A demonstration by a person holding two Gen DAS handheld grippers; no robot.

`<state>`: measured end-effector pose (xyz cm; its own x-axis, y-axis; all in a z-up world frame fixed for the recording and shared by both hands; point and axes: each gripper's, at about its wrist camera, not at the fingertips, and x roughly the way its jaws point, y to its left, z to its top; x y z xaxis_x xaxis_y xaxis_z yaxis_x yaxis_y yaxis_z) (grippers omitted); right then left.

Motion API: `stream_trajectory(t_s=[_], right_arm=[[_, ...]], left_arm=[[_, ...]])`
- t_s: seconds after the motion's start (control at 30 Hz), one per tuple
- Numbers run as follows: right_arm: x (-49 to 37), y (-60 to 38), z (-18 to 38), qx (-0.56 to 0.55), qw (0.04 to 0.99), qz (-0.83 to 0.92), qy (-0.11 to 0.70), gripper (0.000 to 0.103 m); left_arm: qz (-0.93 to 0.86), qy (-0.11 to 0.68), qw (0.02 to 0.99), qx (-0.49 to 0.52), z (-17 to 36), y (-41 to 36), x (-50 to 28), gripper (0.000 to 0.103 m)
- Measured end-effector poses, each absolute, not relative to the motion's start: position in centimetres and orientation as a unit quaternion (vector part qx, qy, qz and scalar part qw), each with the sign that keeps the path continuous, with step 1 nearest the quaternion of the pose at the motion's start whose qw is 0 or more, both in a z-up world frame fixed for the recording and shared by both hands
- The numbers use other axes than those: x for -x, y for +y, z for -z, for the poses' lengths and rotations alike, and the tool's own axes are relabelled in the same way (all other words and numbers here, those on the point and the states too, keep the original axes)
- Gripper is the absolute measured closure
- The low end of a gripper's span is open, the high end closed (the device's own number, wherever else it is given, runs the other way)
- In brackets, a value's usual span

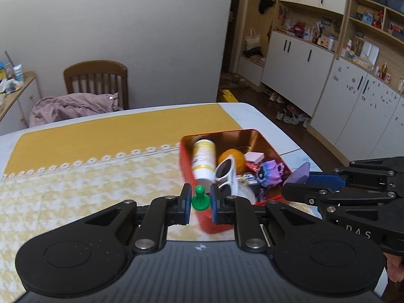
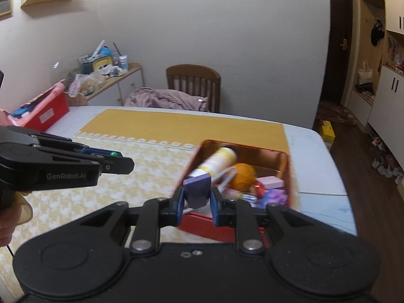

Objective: Organize rigid objects
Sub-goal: 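Carry the push pin and eraser into the red box and release both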

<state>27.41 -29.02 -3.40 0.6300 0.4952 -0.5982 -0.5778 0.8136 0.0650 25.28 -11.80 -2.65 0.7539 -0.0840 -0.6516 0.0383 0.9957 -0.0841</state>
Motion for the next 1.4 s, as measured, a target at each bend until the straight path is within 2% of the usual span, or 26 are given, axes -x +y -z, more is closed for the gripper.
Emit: stream_trajectory(t_s=[0.3,0.73,1.07,1.4], right_arm=[[-31.7,-31.9,5.8,0.063,0.902,-0.275,0.327,0.083],[-36.4,-30.5,10.4,0.076,0.878,-0.278,0.383,0.083],[-37.4,-29.7,12.6,0.092,0.865,-0.28,0.406,0.083],[-37.5,-30.1,12.6,0.074,0.86,-0.286,0.415,0.075]], left_arm=[[0.038,0.376,0.924,0.052,4.4,-14.0,-32.2,0.088],[0.036,0.42,0.902,0.096,8.2,-14.0,-41.2,0.088],[0.035,0.438,0.894,0.083,10.2,-15.4,-43.0,0.089],[0.023,0.443,0.891,0.098,10.1,-15.1,-42.8,0.088]])
